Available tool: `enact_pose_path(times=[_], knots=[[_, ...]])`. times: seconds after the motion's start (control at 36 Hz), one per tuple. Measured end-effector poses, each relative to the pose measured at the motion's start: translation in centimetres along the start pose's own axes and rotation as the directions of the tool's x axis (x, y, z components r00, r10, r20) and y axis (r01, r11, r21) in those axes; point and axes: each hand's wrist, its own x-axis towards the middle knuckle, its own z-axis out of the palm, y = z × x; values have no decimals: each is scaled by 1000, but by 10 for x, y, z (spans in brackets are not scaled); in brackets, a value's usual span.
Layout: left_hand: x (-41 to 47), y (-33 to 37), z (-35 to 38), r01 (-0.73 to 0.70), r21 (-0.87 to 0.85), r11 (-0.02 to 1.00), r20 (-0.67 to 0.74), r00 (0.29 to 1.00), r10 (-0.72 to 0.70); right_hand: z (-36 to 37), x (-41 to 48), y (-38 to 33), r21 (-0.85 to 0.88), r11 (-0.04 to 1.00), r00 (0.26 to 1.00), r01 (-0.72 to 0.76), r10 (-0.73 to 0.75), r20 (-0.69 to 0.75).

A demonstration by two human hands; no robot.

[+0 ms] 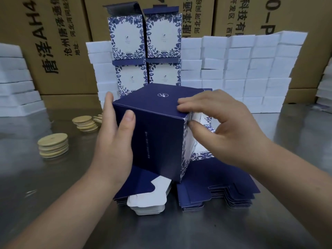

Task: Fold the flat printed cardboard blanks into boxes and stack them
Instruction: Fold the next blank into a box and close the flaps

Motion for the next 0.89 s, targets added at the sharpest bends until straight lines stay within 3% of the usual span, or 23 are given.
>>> enact_pose_path(times=[0.11, 0.22, 0.31, 0.39, 0.61, 0.69, 0.78, 0.89], knots=[[4, -5, 1, -26, 221, 975, -79, 996, 44, -1, 2, -1, -69, 995, 997, 73, -70, 39], [1, -5, 5, -257, 399, 880, 0, 960, 280, 4, 2, -6, -89, 994, 996, 70, -66, 56], [-6, -2, 7, -417, 367, 832, 133, 908, 397, 3, 3, -10, -93, 993, 997, 73, -70, 27], [-10, 3, 7, -464, 334, 820, 199, 885, 420, 5, 3, -16, -111, 991, 997, 76, -77, -8], [-11, 10, 10, -515, 365, 775, 178, 856, 485, -1, 8, -18, -184, 981, 996, 68, -79, -50], [-11, 12, 9, -530, 366, 765, 144, 844, 516, -8, 9, -9, -205, 978, 999, -43, 37, -32], [-9, 10, 9, -532, 358, 767, 122, 841, 527, -9, 8, -5, -103, 977, 982, -187, 187, -13], [-9, 9, 9, -541, 345, 767, 107, 834, 541, -9, 8, -6, -103, 980, 986, -168, 168, -6]])
